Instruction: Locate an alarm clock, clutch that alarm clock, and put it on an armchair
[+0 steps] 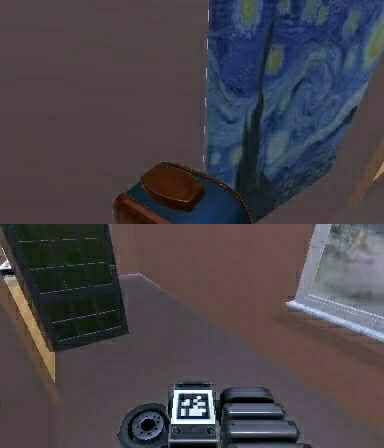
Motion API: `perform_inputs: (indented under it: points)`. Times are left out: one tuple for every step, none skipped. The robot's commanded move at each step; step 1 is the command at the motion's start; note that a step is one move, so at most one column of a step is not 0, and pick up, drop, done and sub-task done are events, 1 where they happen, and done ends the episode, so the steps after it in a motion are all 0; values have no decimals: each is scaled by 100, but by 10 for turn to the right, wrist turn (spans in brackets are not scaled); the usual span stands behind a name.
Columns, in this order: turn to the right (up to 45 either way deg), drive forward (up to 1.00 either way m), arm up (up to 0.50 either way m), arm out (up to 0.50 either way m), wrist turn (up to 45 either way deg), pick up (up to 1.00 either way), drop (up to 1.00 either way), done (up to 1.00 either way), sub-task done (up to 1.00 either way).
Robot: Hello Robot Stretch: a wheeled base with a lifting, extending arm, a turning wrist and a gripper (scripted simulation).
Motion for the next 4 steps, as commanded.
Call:
perform_inputs:
  points:
    - [450,0,0,0,0,0,0,0,0]
    - [450,0,0,0,0,0,0,0,0]
    - [450,0,0,0,0,0,0,0,0]
    - [120,0,0,0,0,0,0,0,0]
